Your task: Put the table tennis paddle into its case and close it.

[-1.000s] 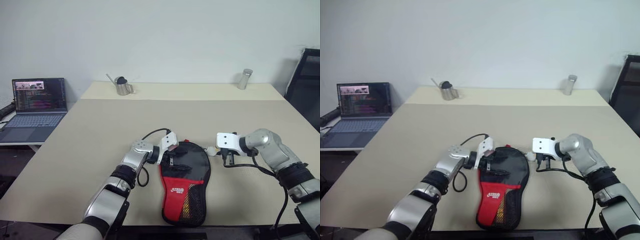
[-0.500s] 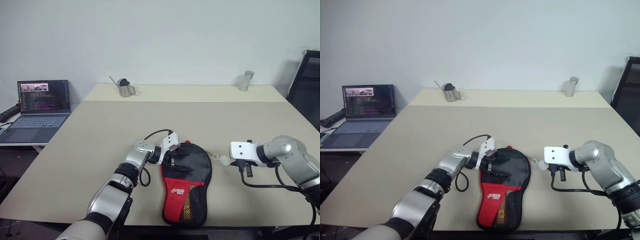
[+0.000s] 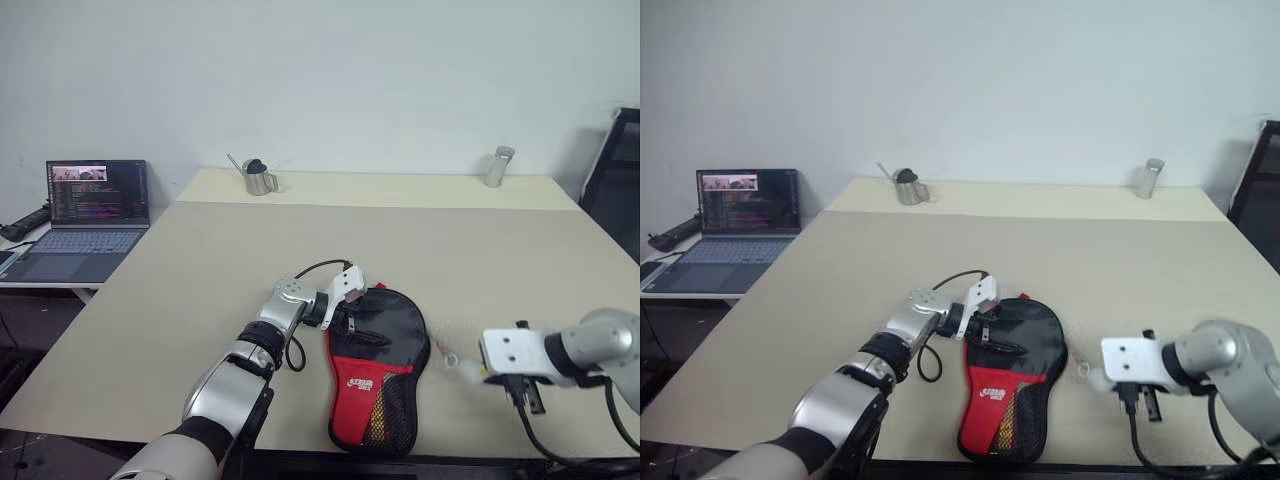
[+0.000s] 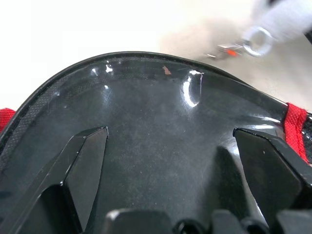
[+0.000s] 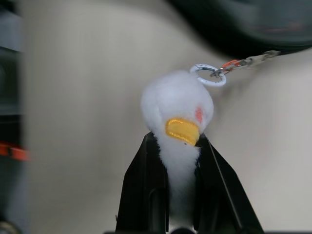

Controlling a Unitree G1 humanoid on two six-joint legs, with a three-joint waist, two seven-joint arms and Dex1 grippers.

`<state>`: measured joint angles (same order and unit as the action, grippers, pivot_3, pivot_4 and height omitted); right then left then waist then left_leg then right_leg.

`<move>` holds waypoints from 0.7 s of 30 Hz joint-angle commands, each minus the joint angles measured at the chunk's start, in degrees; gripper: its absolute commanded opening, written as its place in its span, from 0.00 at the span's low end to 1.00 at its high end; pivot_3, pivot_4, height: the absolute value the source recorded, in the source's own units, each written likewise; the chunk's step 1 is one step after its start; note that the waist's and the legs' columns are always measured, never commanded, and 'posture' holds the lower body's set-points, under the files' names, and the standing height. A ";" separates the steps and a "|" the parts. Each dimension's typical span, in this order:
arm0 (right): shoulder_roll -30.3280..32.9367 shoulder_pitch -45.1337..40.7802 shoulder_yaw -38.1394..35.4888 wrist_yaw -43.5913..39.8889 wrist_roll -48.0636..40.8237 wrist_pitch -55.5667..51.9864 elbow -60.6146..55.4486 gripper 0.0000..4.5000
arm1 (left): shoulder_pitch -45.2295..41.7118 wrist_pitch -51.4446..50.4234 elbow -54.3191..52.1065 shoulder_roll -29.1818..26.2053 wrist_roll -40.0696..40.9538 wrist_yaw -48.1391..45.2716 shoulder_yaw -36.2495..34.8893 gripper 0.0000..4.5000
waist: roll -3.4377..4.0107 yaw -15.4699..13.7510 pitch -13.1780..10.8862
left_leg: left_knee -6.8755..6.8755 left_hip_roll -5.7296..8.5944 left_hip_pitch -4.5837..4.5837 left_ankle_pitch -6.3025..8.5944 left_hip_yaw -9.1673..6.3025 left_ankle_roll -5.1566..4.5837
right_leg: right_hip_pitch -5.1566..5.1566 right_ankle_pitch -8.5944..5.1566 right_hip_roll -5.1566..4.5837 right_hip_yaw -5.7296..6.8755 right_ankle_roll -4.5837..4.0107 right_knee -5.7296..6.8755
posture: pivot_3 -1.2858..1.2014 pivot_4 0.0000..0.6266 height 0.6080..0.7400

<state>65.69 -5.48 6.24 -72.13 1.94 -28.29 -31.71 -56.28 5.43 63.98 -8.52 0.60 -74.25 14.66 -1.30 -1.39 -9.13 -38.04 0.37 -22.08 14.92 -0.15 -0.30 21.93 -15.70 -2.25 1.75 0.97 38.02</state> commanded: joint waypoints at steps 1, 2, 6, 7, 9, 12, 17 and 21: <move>1.88 5.27 -3.75 0.18 -2.22 -2.24 -7.21 0.04 | 1.62 -1.44 5.02 1.74 -3.97 0.11 2.20 1.00 | 0.00 -0.03 0.00 | 0.00 0.01 0.02 0.00 -0.05 0.00 | -0.08 0.00 0.00 0.08 0.00 -0.06 | 0.52 0.24 1.00; 2.08 8.03 -4.71 0.37 -2.85 -3.57 -10.01 0.04 | 1.35 -1.29 5.27 1.96 -4.10 0.15 2.12 1.00 | 0.01 -0.19 0.01 | 0.00 0.04 0.03 0.00 -0.12 0.00 | -0.17 0.00 -0.01 0.16 0.01 -0.11 | 0.52 0.24 1.00; 1.87 18.43 -9.03 1.45 -4.36 -8.05 -19.23 0.04 | 0.24 -0.69 6.23 3.21 -4.78 1.07 1.84 1.00 | -0.04 -0.52 0.04 | -0.01 0.10 0.05 0.01 -0.55 0.03 | -0.51 -0.05 -0.21 0.54 0.08 -0.37 | 0.52 0.24 1.00; 1.65 20.77 -9.54 2.15 -4.56 -9.85 -22.25 0.04 | 0.09 -0.36 6.38 3.27 -4.94 1.04 1.79 1.00 | -0.03 -0.59 0.04 | -0.02 0.11 0.07 0.02 -0.59 0.04 | -0.57 -0.06 -0.24 0.58 0.10 -0.39 | 0.52 0.24 1.00; 1.52 24.61 -11.37 2.77 -4.84 -11.32 -25.47 0.04 | -0.40 -0.17 6.81 3.89 -5.19 1.46 1.70 1.00 | -0.04 -0.71 0.05 | -0.03 0.17 0.06 0.02 -0.64 0.05 | -0.60 -0.07 -0.34 0.64 0.13 -0.40 | 0.52 0.24 1.00; 1.21 31.50 -12.29 5.18 -6.10 -9.80 -28.19 0.04 | -1.01 0.66 7.54 4.54 -5.50 1.91 1.55 1.00 | -0.07 -1.31 0.07 | -0.03 0.22 0.04 0.03 -0.71 0.05 | -0.65 -0.10 -0.39 0.74 0.19 -0.47 | 0.52 0.24 1.00; 2.06 40.31 -14.09 9.62 -8.86 -4.29 -28.29 0.04 | -2.11 1.29 8.51 6.64 -6.12 3.92 0.92 1.00 | -0.07 -1.69 0.07 | 0.02 0.22 -0.06 0.04 -0.92 0.07 | -0.85 -0.02 -0.40 0.99 0.32 -0.98 | 0.52 0.24 1.00; 3.88 44.89 -15.46 13.07 -10.83 -1.37 -28.29 0.04 | -2.70 1.74 9.09 7.56 -6.73 4.53 0.68 1.00 | -0.12 -1.53 0.05 | -0.01 0.23 -0.12 0.05 -0.92 0.06 | -0.83 0.02 -0.42 0.99 0.39 -1.01 | 0.52 0.24 1.00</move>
<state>68.72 38.23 -7.97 -59.83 -7.16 -31.40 -58.24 -60.11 8.06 70.30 -1.74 -3.73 -69.89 14.28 -1.42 -2.91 -9.08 -38.04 0.59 -22.20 14.96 -1.07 -0.24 21.10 -15.68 -2.67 2.75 1.36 37.02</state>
